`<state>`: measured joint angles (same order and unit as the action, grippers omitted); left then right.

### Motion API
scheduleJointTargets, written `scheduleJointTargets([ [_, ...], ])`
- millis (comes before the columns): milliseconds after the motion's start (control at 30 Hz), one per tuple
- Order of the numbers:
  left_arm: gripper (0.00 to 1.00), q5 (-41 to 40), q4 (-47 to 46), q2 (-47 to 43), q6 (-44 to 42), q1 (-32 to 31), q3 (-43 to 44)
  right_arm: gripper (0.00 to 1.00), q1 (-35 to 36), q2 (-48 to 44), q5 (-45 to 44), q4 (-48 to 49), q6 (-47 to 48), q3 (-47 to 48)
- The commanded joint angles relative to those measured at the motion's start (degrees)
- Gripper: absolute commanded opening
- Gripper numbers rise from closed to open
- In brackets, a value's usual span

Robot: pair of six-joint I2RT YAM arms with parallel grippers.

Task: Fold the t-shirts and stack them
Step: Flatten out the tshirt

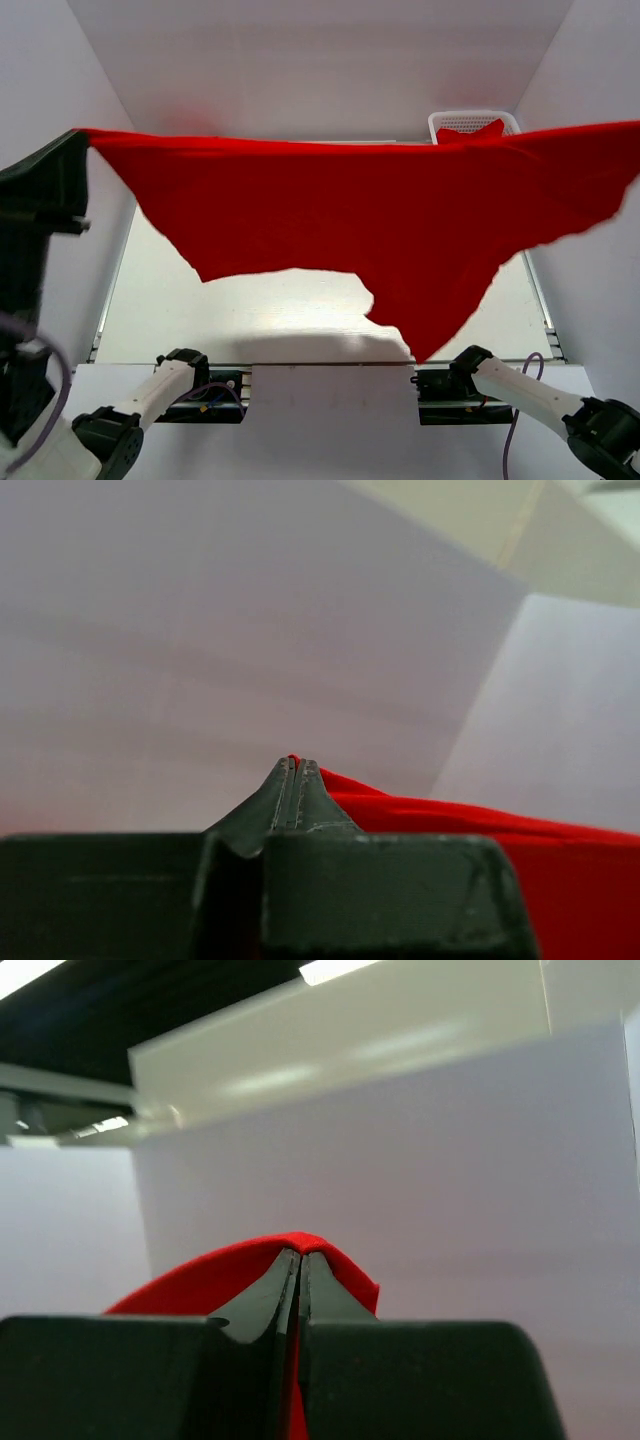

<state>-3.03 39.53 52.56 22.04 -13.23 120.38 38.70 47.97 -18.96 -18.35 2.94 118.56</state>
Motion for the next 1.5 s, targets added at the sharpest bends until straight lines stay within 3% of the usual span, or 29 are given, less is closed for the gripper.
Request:
scheduleJointTargets([
  [0,0.00,5.48,0.99,-0.08,-1.83,0.49,4.07,0.00,-0.11,-2.26,5.87,7.26,3.91,1.85],
  [167,0.00,8.04,-0.50,-1.13,-1.83,0.49,6.19,0.00,-0.11,-3.57,5.86,9.65,5.23,3.61],
  [367,0.00,6.46,-1.64,-0.61,-1.83,0.49,0.84,0.00,0.06,-4.65,4.81,13.61,6.64,-4.92],
  [500,0.00,1.98,-3.13,1.32,-1.83,0.49,-9.24,0.00,0.15,0.19,-2.47,16.40,9.62,-10.18],
  [667,0.00,-8.55,-8.76,3.34,-1.22,-0.21,-25.25,0.00,0.06,6.06,-21.87,34.41,18.48,-34.49],
  [700,0.00,-9.36,-9.81,3.87,-0.34,0.31,-31.02,0.00,-0.11,6.87,-22.87,41.92,19.64,-36.98],
  [800,0.00,-13.66,-14.47,7.64,2.29,0.31,-41.49,0.00,-0.73,13.88,-26.91,48.90,20.71,-46.48],
  [933,0.00,-18.32,-20.71,18.52,6.43,0.84,-49.44,0.00,-3.10,25.66,-28.32,49.29,15.53,-50.79],
  [1067,0.00,-21.57,-20.72,36.62,6.96,1.98,-44.98,0.00,-7.05,46.28,-30.17,49.03,11.66,-47.03],
  [1233,0.00,-18.43,-22.74,58.07,6.61,5.32,-34.44,0.00,-11.01,75.52,-31.57,35.10,7.35,-25.95],
  [1300,0.00,-16.93,-21.87,68.09,6.09,6.12,-26.45,0.00,-12.41,79.72,-30.00,32.08,5.60,-17.60],
  [1333,0.00,-15.79,-21.34,70.73,6.08,6.81,-21.72,0.00,-12.68,83.57,-29.56,30.84,4.80,-16.18],
  [1467,0.00,-6.39,-24.75,79.53,5.12,8.83,-14.65,0.00,-15.84,84.75,-21.23,28.81,-0.12,-14.50],
])
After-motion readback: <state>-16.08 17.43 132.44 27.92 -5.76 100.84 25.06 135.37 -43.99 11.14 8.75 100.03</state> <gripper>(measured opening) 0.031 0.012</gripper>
